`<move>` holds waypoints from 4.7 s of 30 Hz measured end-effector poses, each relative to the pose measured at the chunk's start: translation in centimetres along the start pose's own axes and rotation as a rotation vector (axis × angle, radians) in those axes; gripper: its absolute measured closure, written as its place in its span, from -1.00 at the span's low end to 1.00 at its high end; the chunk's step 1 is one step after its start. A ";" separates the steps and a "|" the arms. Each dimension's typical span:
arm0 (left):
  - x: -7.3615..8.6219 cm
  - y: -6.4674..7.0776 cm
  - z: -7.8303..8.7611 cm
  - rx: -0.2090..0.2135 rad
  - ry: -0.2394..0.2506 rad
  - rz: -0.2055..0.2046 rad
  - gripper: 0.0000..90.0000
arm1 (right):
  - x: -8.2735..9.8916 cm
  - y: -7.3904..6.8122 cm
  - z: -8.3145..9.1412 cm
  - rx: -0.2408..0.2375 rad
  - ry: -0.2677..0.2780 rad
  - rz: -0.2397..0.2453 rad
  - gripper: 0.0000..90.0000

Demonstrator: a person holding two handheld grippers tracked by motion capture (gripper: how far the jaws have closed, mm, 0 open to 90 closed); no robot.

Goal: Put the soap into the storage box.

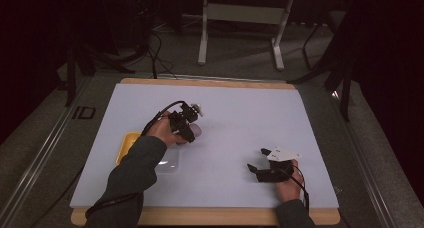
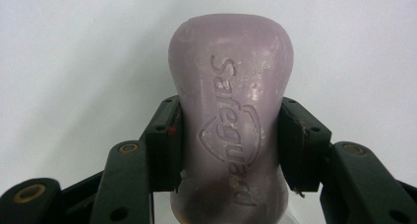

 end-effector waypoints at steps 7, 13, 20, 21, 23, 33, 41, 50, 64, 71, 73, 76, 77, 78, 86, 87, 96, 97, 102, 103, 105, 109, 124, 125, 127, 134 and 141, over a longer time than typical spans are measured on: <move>0.4 -0.5 0.2 -0.005 0.005 0.007 0.11 | 0.0 0.0 0.0 0.000 0.000 0.000 -0.56; 0.7 -1.0 0.7 -0.012 0.021 0.023 0.11 | 0.0 0.0 0.0 0.000 0.000 0.000 -0.56; 1.1 -1.4 1.2 -0.015 0.041 0.024 0.11 | 0.0 0.0 0.0 0.000 -0.001 -0.002 -0.56; 1.1 -1.4 1.3 -0.016 0.040 0.021 0.11 | 0.0 0.0 0.0 0.000 -0.001 -0.002 -0.56; 1.2 -1.5 1.3 -0.016 0.040 0.021 0.11 | 0.0 0.0 0.0 0.000 -0.001 -0.001 -0.56; 1.9 -2.1 1.7 -0.023 0.044 0.048 0.11 | 0.0 0.0 0.0 0.000 0.000 -0.001 -0.56; 2.5 -2.6 1.9 -0.025 0.043 0.069 0.11 | 0.0 0.0 0.0 0.000 -0.001 0.001 -0.56; 3.6 -3.5 2.0 -0.027 0.039 0.101 0.11 | 0.0 0.0 0.0 0.001 -0.001 0.001 -0.56; 5.2 -4.5 2.0 -0.016 0.049 0.151 0.11 | 0.0 0.0 0.0 0.002 0.000 0.000 -0.56; 6.2 -4.9 2.2 -0.017 0.053 0.173 0.11 | 0.0 0.0 0.0 0.002 0.000 0.000 -0.56; 6.5 -5.1 2.3 -0.017 0.056 0.183 0.11 | 0.0 0.0 0.0 0.003 0.000 0.000 -0.56; 7.0 -5.3 2.4 -0.007 0.064 0.194 0.11 | 0.0 0.0 0.0 0.003 0.000 0.000 -0.56; 7.2 -5.4 2.5 -0.004 0.068 0.202 0.11 | 0.0 0.0 0.0 0.003 0.000 0.000 -0.56; 7.2 -5.4 2.5 -0.004 0.068 0.202 0.11 | 0.0 0.0 0.0 0.002 0.000 0.000 -0.56; 8.3 -5.8 2.6 -0.009 0.069 0.234 0.11 | 0.0 0.0 0.0 0.003 0.000 -0.001 -0.56; 8.5 -5.8 2.6 -0.007 0.072 0.240 0.11 | 0.0 0.0 0.0 0.002 0.000 -0.001 -0.56; 9.4 -5.8 2.5 -0.001 0.075 0.271 0.11 | 0.0 0.0 0.0 0.003 -0.001 -0.001 -0.56; 9.5 -5.8 2.4 0.001 0.075 0.274 0.11 | 0.0 0.0 0.0 0.003 -0.001 -0.001 -0.56; 10.1 -5.8 2.2 0.012 0.081 0.305 0.11 | 0.0 0.0 0.0 0.006 0.000 0.000 -0.56; 10.3 -5.9 2.2 0.011 0.079 0.307 0.11 | 0.0 0.0 0.0 0.006 0.000 -0.001 -0.56; 10.5 -5.9 2.2 0.009 0.083 0.320 0.11 | 0.0 0.0 0.0 0.004 -0.001 -0.001 -0.56; 11.0 -5.9 2.1 0.012 0.084 0.343 0.11 | 0.0 0.0 0.0 0.004 -0.001 -0.001 -0.56; 13.1 -5.9 1.1 -0.006 0.043 0.433 0.11 | 0.0 0.0 0.0 0.009 -0.002 0.002 -0.56; 13.1 -5.9 1.1 -0.006 0.043 0.433 0.11 | 0.0 0.0 0.0 0.009 -0.002 0.002 -0.56; 13.5 -5.9 0.9 -0.005 0.045 0.449 0.11 | 0.0 0.0 0.0 0.009 -0.002 0.004 -0.56; 14.8 -6.2 0.1 -0.004 0.034 0.492 0.11 | 0.0 0.0 0.0 0.009 -0.002 0.005 -0.56; 15.3 -6.2 -0.6 -0.003 0.019 0.506 0.10 | 0.0 0.0 0.0 0.008 -0.002 0.005 -0.56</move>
Point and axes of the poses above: each handheld gripper's, and its own axes: z roughly backward along the jaws, x roughly out of its underside, y roughly to its right, the point moved 6 cm from there along -z, roughly forward along the jaws, and after that the axes turned 7 degrees about -y, right-handed, at the moved point
